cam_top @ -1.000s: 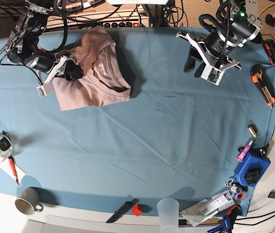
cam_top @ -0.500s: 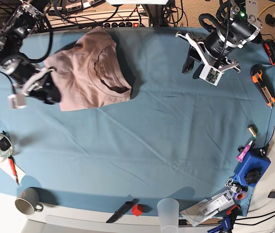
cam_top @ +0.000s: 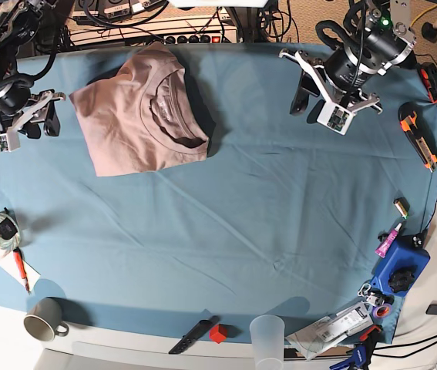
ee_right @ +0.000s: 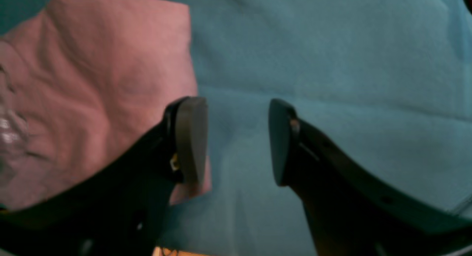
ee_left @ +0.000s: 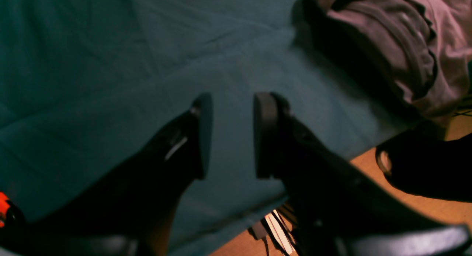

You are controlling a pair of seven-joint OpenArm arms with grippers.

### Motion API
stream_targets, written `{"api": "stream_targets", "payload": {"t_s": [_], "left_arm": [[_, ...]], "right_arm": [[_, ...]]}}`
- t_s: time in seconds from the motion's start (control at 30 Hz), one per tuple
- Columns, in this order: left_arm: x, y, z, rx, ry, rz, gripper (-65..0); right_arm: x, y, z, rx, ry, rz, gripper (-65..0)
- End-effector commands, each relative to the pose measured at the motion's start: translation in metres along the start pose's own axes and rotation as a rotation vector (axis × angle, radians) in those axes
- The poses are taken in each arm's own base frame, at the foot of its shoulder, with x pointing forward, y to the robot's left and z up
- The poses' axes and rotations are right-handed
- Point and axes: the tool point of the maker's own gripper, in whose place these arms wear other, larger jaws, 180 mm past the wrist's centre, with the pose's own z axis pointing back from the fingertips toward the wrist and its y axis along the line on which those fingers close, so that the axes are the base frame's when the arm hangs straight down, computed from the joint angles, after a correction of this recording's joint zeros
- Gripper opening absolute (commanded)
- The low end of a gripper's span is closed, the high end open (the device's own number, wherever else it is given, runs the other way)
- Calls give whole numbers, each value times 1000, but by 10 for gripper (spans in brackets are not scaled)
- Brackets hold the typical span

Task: Fold the T-shirt properly
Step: 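Release the folded bundle and lift the right gripper away, then grasp the bundle edge with the right gripper and drag it toward the robot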

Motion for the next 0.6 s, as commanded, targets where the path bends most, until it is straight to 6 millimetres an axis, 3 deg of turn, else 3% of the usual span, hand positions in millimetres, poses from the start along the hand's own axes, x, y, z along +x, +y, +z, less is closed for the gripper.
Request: {"api": "stream_targets", "payload": {"t_s": [0.0, 0.07, 0.23, 0.33, 0.43, 0.57], "left_arm": [[9, -3, 3, -10, -41, -6, -476], [9, -3, 3, -10, -40, -6, -476], [9, -3, 3, -10, -41, -7, -476], [11, -3, 3, -9, -47, -8, -476], [11, -3, 3, -9, -47, -7, -476], [11, -3, 3, -9, -50, -7, -476]], "right_arm": [[16, -2, 1, 9, -59, -10, -379], [12, -6, -8, 35, -58, -64, -379], [-21, -5, -44, 197, 34, -289, -379], [-4, 6, -57, 349, -74, -408, -379], [15, 10, -54, 452, -182, -485, -379], [14, 7, -54, 439, -159, -464, -379]]}}
